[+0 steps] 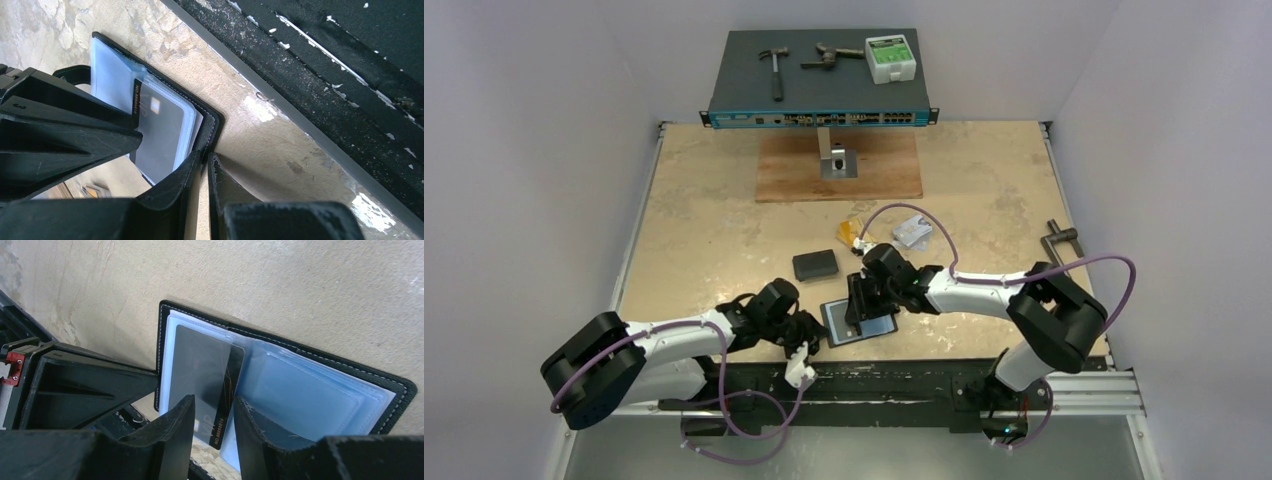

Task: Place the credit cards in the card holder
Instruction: Insert the credit card into the card holder, then reset both arms

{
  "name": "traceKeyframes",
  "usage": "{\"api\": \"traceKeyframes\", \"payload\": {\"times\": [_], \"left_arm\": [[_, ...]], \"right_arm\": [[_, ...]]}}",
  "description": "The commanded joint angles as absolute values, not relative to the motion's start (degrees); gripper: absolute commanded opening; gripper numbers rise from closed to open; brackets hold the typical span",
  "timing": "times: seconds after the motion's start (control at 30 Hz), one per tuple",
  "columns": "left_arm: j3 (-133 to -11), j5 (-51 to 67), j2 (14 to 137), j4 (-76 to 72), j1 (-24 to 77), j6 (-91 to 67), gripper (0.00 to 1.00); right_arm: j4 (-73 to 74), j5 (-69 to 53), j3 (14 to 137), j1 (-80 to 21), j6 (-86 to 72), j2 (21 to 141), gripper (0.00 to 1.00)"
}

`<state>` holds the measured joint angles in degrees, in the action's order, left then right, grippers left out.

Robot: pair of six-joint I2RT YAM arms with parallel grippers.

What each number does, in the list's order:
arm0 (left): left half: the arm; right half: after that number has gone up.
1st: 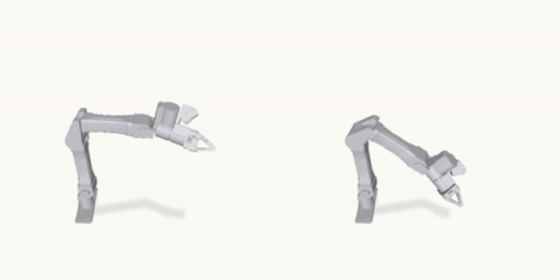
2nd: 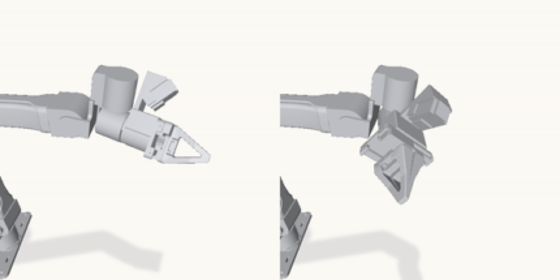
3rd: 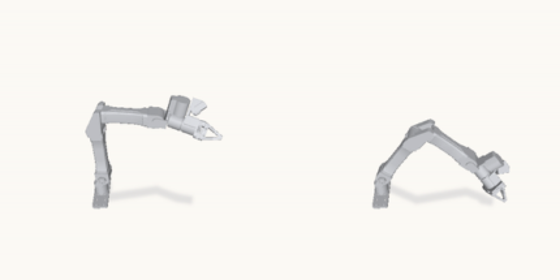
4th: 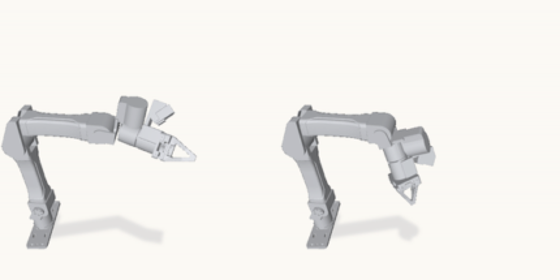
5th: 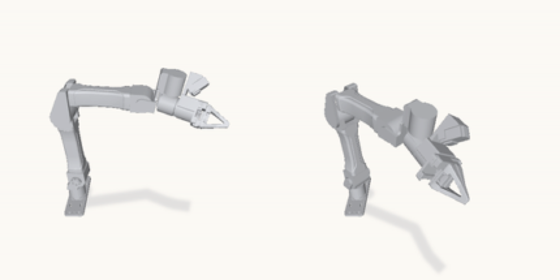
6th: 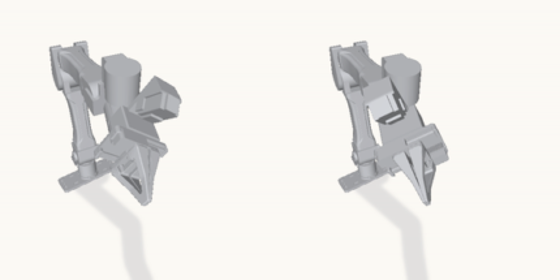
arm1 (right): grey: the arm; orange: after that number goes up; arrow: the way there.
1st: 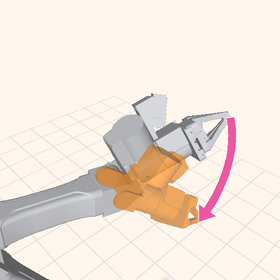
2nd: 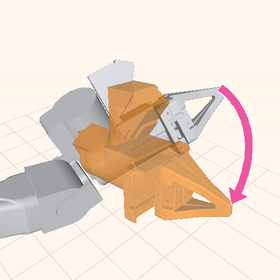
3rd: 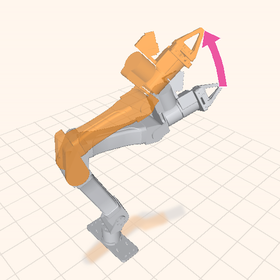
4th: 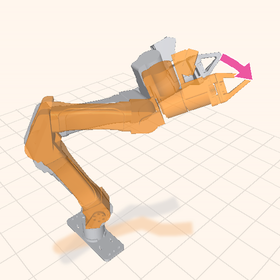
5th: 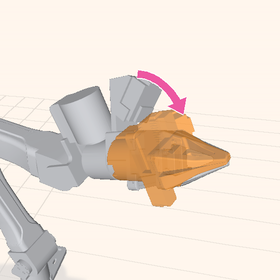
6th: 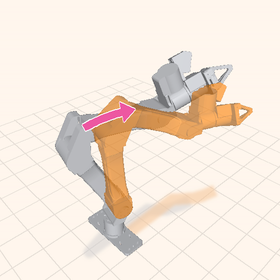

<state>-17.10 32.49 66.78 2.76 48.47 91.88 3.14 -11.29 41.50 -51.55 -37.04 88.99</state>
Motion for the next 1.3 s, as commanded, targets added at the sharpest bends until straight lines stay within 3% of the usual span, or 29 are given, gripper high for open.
{"api": "traceKeyframes", "payload": {"times": [0.0,0.43,0.67,0.97,1.1,1.27], "left_arm": [[-16.27,33.41,66.39,2.03,49.03,90.62,0.10],[-16.06,33.14,65.93,1.66,49.26,90.11,0.10],[-15.87,31.87,64.79,2.54,49.29,89.80,0.09],[-15.85,31.02,63.56,3.18,49.26,89.79,0.09],[-16.94,29.69,62.87,3.37,49.22,87.38,0.09],[-20.52,26.14,60.85,6.71,49.25,80.52,0.21]], "right_arm": [[3.05,-11.17,43.93,-53.00,-36.40,90.14,0.34],[5.37,-11.01,46.39,-55.79,-35.12,89.62,0.33],[7.47,-8.68,45.92,-54.49,-35.95,85.70,0.47],[8.65,-5.28,49.46,-52.61,-35.00,86.37,0.46],[10.13,-4.40,51.12,-47.27,-33.27,84.76,0.47],[13.30,-0.77,53.82,-39.21,-30.47,81.41,0.58]]}}
